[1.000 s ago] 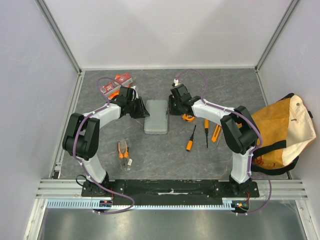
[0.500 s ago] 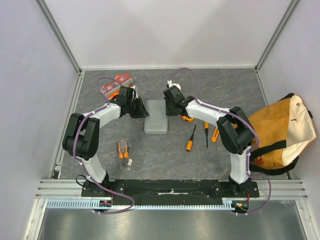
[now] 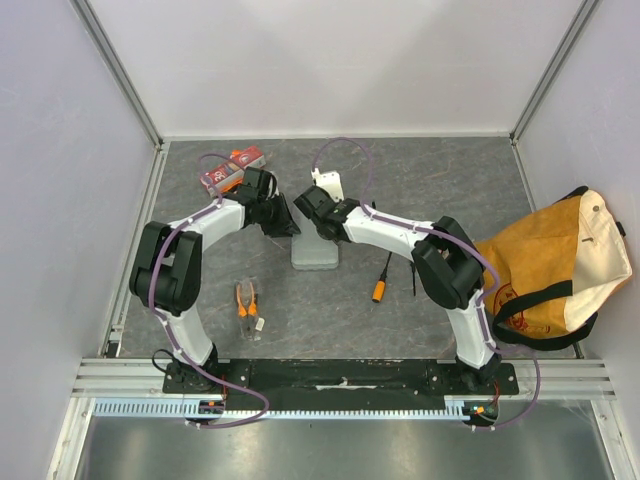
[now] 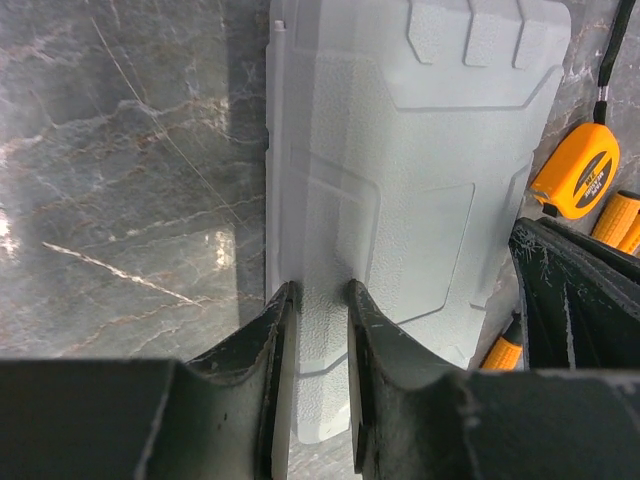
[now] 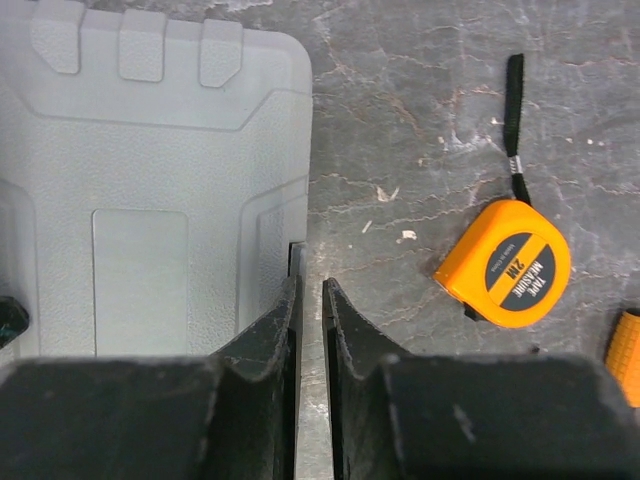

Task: Pack the tool kit

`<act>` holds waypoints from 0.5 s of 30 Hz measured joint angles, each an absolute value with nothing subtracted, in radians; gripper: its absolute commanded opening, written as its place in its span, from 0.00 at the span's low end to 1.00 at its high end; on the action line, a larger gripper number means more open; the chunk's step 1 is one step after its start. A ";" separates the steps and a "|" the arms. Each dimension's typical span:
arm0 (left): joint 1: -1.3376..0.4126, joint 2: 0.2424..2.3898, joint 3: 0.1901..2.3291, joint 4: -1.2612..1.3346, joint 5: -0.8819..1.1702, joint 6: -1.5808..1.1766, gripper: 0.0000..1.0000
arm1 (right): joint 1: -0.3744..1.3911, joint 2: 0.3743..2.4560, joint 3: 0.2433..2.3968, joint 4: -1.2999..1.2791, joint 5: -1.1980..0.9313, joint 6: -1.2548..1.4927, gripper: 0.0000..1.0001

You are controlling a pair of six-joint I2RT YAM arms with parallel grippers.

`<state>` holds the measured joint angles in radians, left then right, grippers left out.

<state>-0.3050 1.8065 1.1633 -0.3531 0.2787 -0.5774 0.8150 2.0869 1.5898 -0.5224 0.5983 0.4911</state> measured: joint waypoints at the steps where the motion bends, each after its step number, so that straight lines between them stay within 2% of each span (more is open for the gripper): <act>1: -0.308 1.806 1.164 -0.358 0.279 -0.583 0.07 | 0.818 2.089 1.592 -0.531 0.612 0.495 0.18; 15: -0.318 1.818 1.181 -0.389 0.293 -0.624 0.06 | 0.824 2.096 1.607 -0.583 0.657 0.504 0.17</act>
